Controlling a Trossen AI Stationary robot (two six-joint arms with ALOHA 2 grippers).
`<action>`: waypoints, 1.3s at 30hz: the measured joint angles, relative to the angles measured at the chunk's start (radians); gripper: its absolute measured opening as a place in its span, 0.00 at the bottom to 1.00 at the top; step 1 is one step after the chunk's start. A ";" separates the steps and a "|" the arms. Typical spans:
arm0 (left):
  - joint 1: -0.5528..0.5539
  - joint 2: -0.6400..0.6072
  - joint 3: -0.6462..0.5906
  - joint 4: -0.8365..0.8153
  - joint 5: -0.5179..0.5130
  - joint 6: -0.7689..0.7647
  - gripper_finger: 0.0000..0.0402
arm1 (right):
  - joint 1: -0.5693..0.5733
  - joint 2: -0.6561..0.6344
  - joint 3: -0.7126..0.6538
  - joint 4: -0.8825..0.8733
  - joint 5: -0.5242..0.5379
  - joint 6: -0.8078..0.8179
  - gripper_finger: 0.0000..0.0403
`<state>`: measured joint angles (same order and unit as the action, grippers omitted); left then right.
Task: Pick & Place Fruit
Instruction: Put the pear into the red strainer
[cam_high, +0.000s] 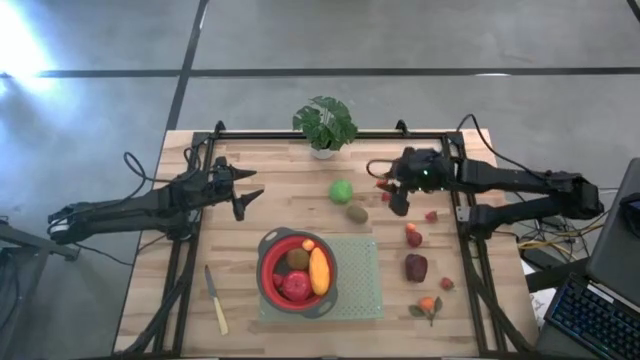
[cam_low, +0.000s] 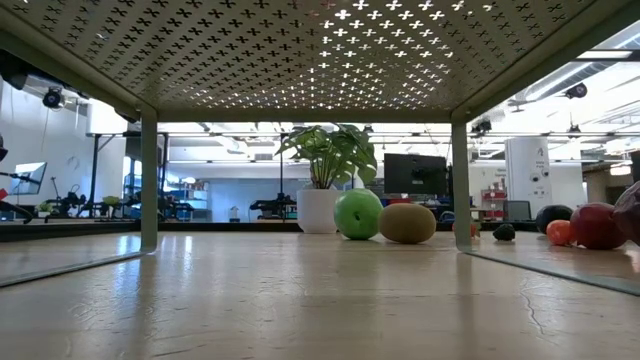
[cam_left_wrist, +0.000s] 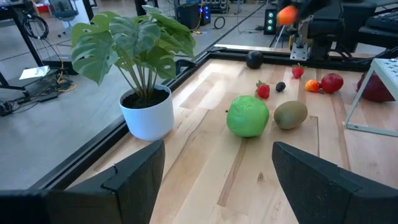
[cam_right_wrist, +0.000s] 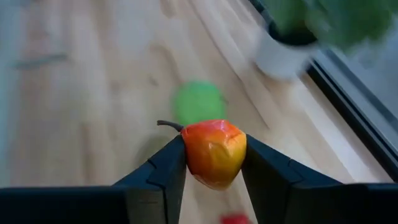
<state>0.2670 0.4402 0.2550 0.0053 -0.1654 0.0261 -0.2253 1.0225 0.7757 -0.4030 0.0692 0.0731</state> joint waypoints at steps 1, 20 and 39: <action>0.000 0.000 0.000 0.000 0.000 0.000 0.75 | 0.028 -0.002 0.000 0.023 0.000 0.000 0.34; 0.000 0.000 0.000 0.000 0.000 0.000 0.75 | 0.370 0.146 0.183 0.175 0.001 -0.052 0.33; 0.000 0.001 0.000 -0.001 0.000 0.000 0.75 | 0.509 0.518 0.536 0.034 0.000 -0.162 0.31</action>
<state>0.2668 0.4408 0.2550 0.0042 -0.1654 0.0261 0.2841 1.5402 1.3115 -0.3694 0.0696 -0.0885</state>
